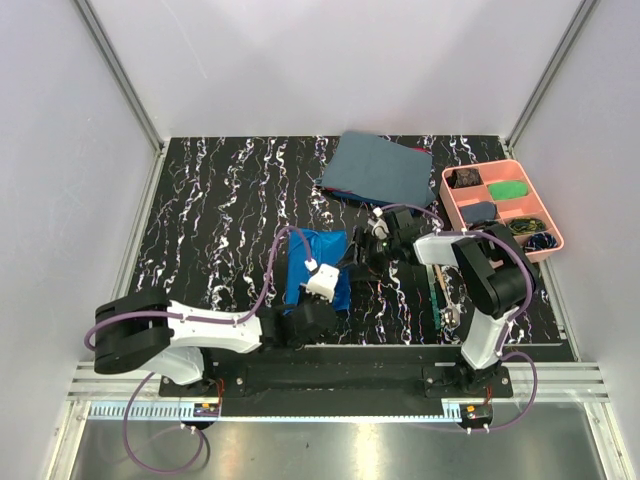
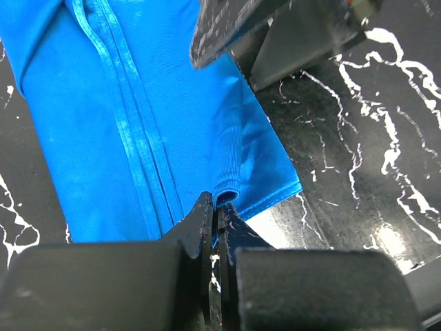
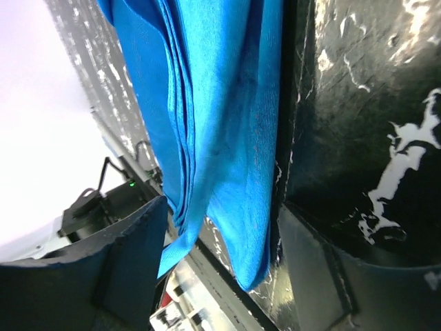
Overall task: Fold the napkin into a case and place the utensils inside
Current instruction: Pick up the 2/3-rectangle-folded napkin at the center of the board, then fold the 2/3-rectangle-folded napkin at the center of the board.
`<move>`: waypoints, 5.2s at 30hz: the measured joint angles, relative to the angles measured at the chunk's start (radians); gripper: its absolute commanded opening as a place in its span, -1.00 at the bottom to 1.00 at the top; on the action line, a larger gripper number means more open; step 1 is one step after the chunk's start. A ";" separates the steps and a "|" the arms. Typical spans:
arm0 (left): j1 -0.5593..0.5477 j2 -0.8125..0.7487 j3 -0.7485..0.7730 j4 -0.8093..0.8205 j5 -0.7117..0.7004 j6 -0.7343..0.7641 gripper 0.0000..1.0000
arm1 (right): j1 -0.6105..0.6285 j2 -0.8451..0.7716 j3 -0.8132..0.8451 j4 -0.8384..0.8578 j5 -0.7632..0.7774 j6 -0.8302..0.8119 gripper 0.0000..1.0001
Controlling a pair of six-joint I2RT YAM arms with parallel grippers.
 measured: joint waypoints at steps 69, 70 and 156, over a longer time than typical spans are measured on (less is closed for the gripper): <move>0.015 0.086 0.097 -0.082 0.015 -0.071 -1.00 | -0.016 0.146 0.114 0.070 -0.101 0.024 0.43; 0.015 0.086 0.097 -0.083 0.015 -0.071 -1.00 | -0.016 0.153 0.114 0.089 -0.108 0.035 0.43; 0.702 0.400 0.180 0.304 0.830 -0.247 -0.88 | 0.120 0.142 0.390 -0.361 0.304 0.077 -1.00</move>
